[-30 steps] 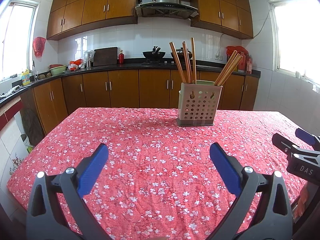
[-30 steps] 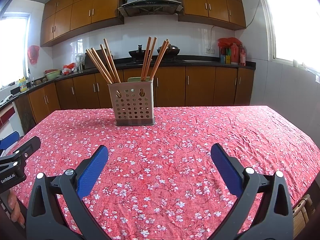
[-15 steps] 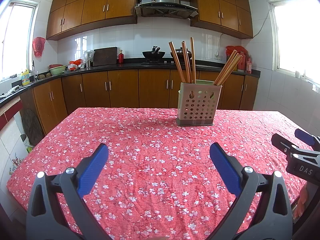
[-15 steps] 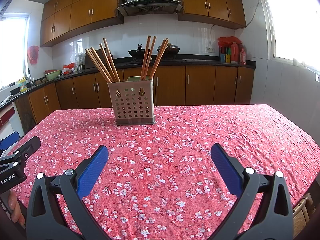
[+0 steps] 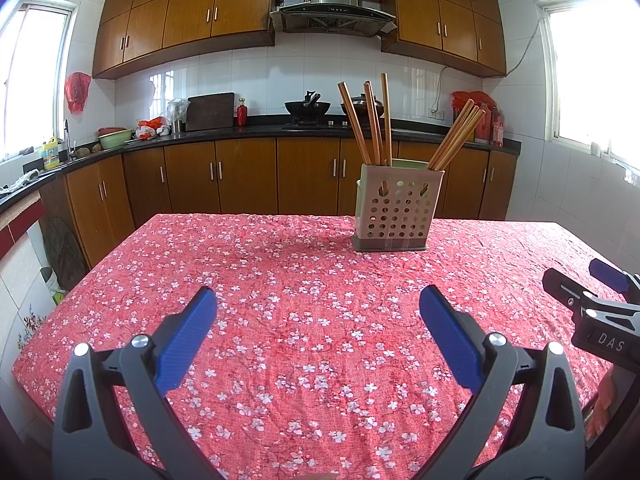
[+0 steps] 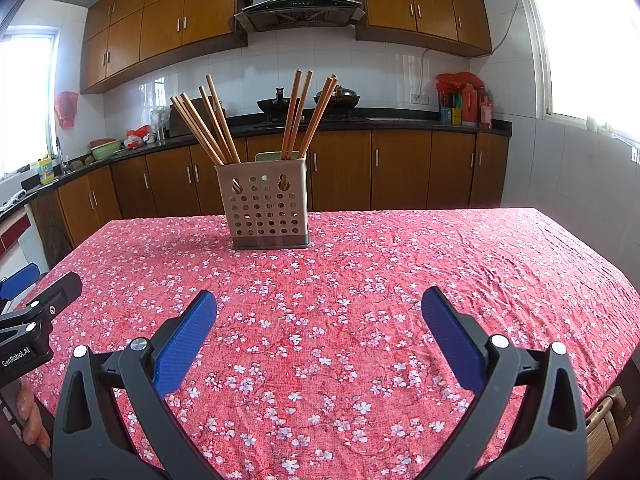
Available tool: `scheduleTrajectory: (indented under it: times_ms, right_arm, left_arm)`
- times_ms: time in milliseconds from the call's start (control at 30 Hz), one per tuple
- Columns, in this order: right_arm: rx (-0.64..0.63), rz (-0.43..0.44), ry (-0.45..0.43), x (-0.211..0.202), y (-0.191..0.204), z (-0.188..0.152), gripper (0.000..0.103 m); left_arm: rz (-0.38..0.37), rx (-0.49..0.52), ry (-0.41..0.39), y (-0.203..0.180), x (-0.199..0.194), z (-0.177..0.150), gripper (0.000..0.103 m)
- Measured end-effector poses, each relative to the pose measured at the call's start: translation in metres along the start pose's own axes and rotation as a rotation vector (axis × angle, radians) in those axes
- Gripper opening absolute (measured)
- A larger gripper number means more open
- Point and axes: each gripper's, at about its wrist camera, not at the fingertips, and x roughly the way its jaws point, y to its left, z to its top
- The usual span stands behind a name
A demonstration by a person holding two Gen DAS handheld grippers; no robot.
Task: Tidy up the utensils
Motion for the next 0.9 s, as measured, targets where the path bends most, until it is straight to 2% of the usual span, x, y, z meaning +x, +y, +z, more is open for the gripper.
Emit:
scheduleTrajectory:
  times_ms: [900]
  right_arm:
    - [0.002,0.001,0.002,0.0009,0.0011,-0.0017,0.101]
  left_arm:
    - [-0.007,0.006,0.01,0.0024,0.0038,0.0011,0.099]
